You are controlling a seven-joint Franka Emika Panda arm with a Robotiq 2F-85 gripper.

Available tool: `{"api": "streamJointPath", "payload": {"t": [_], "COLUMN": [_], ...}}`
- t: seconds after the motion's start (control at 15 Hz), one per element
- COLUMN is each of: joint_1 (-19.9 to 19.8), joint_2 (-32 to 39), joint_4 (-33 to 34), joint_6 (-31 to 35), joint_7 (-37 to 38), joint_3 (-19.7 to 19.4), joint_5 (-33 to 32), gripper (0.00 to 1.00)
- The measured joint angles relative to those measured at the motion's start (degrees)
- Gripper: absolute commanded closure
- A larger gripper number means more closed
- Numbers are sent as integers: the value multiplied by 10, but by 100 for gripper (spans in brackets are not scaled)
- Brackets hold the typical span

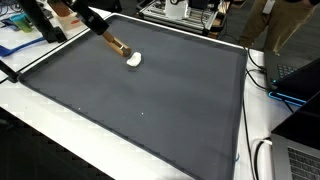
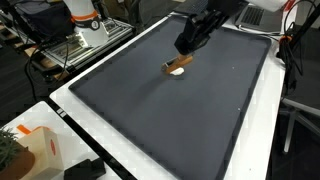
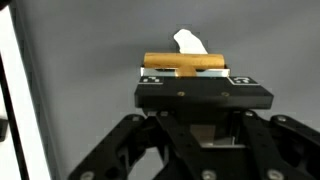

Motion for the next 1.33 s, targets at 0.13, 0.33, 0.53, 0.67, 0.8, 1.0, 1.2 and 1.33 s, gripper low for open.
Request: {"api": "streamJointPath", "payload": {"t": [0.13,0.33,0.53,0.67,0.8,1.0,1.2,1.33], "joint_1": [-4,-4,-5,-10,-23,-58,-98,-115], "joint_2": [-3,-3,4,12,15,6,-23,-53], "joint_4": [0,0,1,2,2,1,-12,-39], "joint_6": [-10,-10,-9,-9,-5,13,43,65], "joint_7": [0,0,12,31,53,64,64,57], "joint_3": [0,0,-1,-3,-6,-9,-14,-21], "joint_5": [14,16,17,22,38,67,85,85], "gripper": [53,78,78,78,78,78,78,78]}}
